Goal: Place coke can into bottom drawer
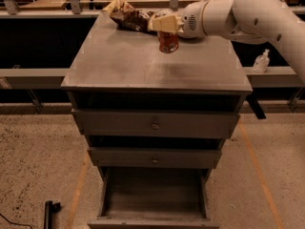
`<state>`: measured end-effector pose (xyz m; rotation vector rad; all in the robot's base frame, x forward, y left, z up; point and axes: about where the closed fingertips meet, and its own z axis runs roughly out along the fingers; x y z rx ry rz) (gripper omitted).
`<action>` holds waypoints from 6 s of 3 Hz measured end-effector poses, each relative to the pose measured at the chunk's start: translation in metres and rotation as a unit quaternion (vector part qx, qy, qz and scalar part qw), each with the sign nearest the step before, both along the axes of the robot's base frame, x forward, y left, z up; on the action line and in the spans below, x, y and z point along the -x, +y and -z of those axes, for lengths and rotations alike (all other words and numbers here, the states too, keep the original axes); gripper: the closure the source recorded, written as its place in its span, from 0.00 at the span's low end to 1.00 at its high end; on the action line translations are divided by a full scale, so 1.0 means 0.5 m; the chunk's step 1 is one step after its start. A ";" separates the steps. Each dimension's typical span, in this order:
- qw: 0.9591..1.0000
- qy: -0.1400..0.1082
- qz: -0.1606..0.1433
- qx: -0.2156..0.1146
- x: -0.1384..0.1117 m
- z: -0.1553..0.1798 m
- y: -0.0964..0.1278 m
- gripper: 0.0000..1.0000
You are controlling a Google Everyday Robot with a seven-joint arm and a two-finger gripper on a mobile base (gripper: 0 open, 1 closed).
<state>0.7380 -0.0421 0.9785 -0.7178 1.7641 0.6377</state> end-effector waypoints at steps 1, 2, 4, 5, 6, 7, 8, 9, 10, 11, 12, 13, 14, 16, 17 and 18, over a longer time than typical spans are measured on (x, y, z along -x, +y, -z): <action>1.000 0.011 -0.014 -0.008 0.076 -0.015 0.012 1.00; 0.998 0.028 -0.038 -0.043 0.156 -0.007 0.022 1.00; 0.985 0.019 -0.141 -0.100 0.327 -0.018 0.061 1.00; 0.983 -0.004 -0.158 -0.088 0.383 -0.006 0.068 1.00; 0.987 -0.012 -0.145 -0.062 0.448 0.068 0.084 1.00; 0.987 -0.013 -0.145 -0.062 0.447 0.066 0.084 1.00; 0.984 -0.020 -0.158 -0.079 0.467 0.112 0.102 1.00; 0.970 -0.044 -0.207 -0.117 0.511 0.209 0.153 1.00; 0.956 -0.057 -0.266 -0.114 0.547 0.312 0.194 1.00; 0.951 -0.063 -0.289 -0.093 0.569 0.461 0.213 1.00; 0.951 -0.063 -0.290 -0.093 0.569 0.461 0.213 1.00; 0.945 -0.072 -0.305 -0.088 0.568 0.534 0.224 1.00; 0.938 -0.083 -0.326 -0.085 0.579 0.716 0.202 1.00; 0.944 -0.060 -0.324 -0.031 0.567 0.958 0.125 1.00; 0.945 -0.053 -0.322 -0.024 0.568 0.977 0.112 1.00; 0.949 -0.054 -0.310 -0.026 0.568 0.987 0.111 1.00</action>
Offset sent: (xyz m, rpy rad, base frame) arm -0.1332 0.0138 0.0073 0.2107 0.0945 0.1428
